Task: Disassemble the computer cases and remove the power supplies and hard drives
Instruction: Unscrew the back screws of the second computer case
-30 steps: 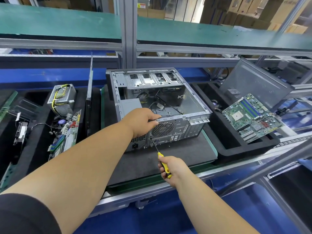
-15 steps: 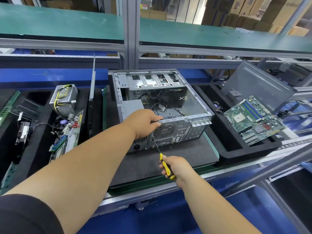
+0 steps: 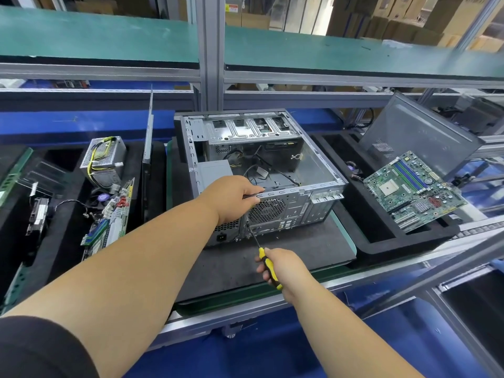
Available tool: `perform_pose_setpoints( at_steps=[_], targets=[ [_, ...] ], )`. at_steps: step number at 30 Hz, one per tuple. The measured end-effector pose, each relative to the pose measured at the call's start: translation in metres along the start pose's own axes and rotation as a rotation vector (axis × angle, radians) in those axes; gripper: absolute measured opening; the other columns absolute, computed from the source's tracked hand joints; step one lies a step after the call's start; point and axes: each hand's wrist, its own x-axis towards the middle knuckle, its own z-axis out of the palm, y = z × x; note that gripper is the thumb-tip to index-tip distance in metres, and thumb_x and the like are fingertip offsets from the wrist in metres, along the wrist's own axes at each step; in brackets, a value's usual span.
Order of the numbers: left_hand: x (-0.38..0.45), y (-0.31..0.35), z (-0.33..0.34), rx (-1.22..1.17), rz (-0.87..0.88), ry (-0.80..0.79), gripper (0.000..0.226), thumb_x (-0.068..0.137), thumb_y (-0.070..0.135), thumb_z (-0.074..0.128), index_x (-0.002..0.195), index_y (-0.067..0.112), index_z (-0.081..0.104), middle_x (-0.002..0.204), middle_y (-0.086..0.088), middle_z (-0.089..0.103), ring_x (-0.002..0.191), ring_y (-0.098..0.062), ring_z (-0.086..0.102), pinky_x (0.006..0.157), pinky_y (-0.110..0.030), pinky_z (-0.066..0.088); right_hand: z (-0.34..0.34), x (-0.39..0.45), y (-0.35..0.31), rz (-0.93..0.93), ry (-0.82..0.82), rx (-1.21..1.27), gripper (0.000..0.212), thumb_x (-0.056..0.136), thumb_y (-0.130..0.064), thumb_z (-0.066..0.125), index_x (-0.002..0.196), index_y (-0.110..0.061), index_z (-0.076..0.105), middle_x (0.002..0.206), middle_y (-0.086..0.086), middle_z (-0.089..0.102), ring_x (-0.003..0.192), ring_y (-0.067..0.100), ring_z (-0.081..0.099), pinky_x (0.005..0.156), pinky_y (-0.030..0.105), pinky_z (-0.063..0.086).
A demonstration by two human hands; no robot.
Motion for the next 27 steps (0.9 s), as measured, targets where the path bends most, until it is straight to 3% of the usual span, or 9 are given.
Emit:
perform_pose_setpoints(
  at_steps=[4,8,12,19,23,27],
  targets=[
    [-0.001,0.001,-0.001,-0.012,-0.005,-0.005,0.041,0.101,0.034,0.051,0.141,0.029,0.053,0.124,0.000,0.061,0.116,-0.020,0.054,0.101,-0.034,0.042,0.000,-0.002,-0.001,0.007,0.023,-0.005,0.032,0.106,-0.026,0.042,0.090,-0.009,0.064,0.068,0.003,0.059,0.049,0.012,0.050,0.046,0.022,0.039],
    [-0.001,0.001,-0.001,-0.003,-0.002,-0.002,0.041,0.101,0.034,0.051,0.141,0.029,0.053,0.123,0.000,0.062,0.115,-0.020,0.054,0.099,-0.031,0.042,-0.004,0.004,0.015,-0.176,0.088,-0.100,0.016,0.099,-0.026,0.058,0.100,-0.010,0.061,0.081,0.004,0.062,0.051,0.010,0.057,0.049,0.022,0.046],
    [0.000,0.000,0.000,-0.007,-0.004,-0.005,0.041,0.101,0.035,0.051,0.141,0.030,0.053,0.123,0.001,0.062,0.115,-0.020,0.054,0.098,-0.031,0.041,-0.003,0.010,0.021,-0.240,0.142,-0.138,0.015,0.092,-0.024,0.069,0.093,-0.016,0.057,0.087,0.001,0.062,0.051,0.010,0.058,0.049,0.024,0.046],
    [0.001,-0.001,0.001,-0.021,-0.009,0.004,0.040,0.100,0.035,0.052,0.140,0.030,0.054,0.122,0.001,0.062,0.114,-0.020,0.054,0.097,-0.032,0.042,-0.002,0.013,0.023,-0.291,0.191,-0.249,0.020,0.088,-0.025,0.073,0.088,-0.022,0.053,0.079,-0.004,0.062,0.046,0.007,0.057,0.052,0.027,0.044],
    [0.001,-0.002,0.001,-0.028,-0.007,0.006,0.040,0.100,0.035,0.051,0.140,0.030,0.054,0.121,0.002,0.062,0.115,-0.019,0.054,0.098,-0.032,0.042,-0.002,0.011,0.022,-0.322,0.238,-0.307,0.023,0.087,-0.023,0.074,0.087,-0.022,0.051,0.073,-0.005,0.058,0.055,0.013,0.057,0.063,0.038,0.055],
    [0.002,-0.002,0.002,-0.022,-0.009,0.003,0.041,0.101,0.035,0.051,0.141,0.029,0.053,0.125,0.000,0.061,0.118,-0.021,0.054,0.099,-0.032,0.041,0.000,0.006,0.021,-0.421,0.390,-0.616,0.028,0.087,-0.028,0.072,0.087,-0.027,0.044,0.085,-0.006,0.057,0.067,0.015,0.055,0.054,0.032,0.042]
  ],
)
